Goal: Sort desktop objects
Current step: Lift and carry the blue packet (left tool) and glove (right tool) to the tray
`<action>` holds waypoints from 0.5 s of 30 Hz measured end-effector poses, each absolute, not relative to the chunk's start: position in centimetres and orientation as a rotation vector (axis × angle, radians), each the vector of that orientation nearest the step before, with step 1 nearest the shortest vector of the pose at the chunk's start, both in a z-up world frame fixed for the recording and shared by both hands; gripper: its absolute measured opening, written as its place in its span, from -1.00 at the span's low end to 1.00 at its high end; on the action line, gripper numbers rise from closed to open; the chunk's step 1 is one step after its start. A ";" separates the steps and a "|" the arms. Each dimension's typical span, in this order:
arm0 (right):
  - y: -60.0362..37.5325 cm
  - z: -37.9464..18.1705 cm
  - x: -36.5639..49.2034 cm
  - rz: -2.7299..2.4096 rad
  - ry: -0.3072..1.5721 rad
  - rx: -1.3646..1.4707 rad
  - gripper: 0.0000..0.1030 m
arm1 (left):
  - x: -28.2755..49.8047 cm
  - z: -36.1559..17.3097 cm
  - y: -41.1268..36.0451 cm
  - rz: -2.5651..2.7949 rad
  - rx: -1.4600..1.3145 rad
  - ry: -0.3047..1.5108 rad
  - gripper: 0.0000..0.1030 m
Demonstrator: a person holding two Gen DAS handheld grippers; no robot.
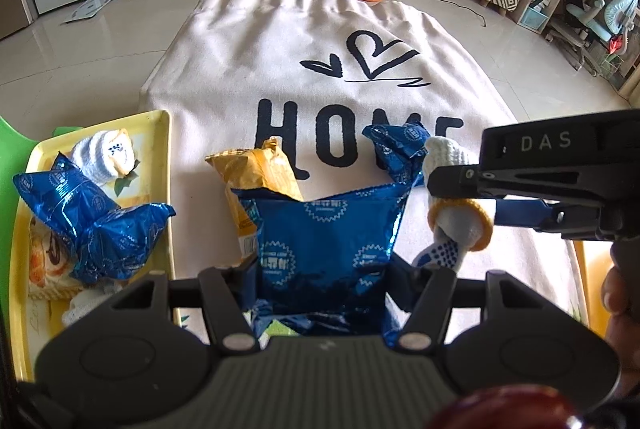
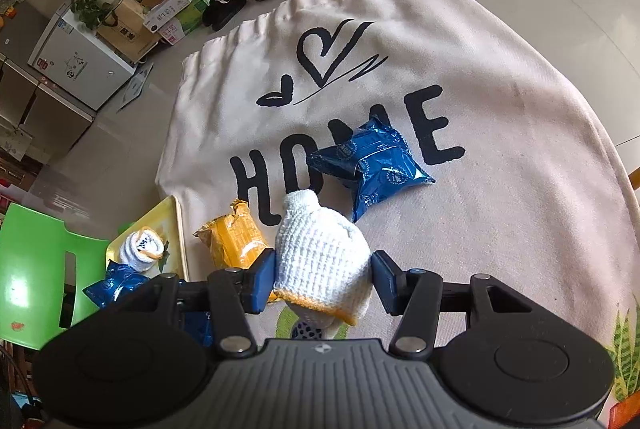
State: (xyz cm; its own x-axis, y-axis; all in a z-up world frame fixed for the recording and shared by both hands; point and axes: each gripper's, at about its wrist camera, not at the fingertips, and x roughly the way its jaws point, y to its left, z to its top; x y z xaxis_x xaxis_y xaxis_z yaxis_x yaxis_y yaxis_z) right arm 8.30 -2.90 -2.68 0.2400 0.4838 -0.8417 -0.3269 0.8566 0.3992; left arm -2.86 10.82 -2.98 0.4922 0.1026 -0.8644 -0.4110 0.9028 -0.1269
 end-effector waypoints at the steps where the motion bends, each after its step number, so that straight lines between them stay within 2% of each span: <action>1: -2.8 -2.7 8.3 0.559 1.208 0.150 0.02 | -2.9 -3.0 10.9 0.325 -0.344 1.014 0.14; 15: -0.4 -3.3 6.8 0.678 1.265 0.182 0.02 | -5.0 -2.4 17.5 0.648 -0.453 0.997 0.14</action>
State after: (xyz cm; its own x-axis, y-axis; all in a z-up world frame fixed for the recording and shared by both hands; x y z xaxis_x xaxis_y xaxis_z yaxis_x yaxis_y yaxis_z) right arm 6.83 -0.40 -3.27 0.1371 0.5617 -0.8159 -0.3686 0.7935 0.4843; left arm -5.03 17.47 -2.40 0.3835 0.2896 -0.8769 -0.6839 0.7272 -0.0589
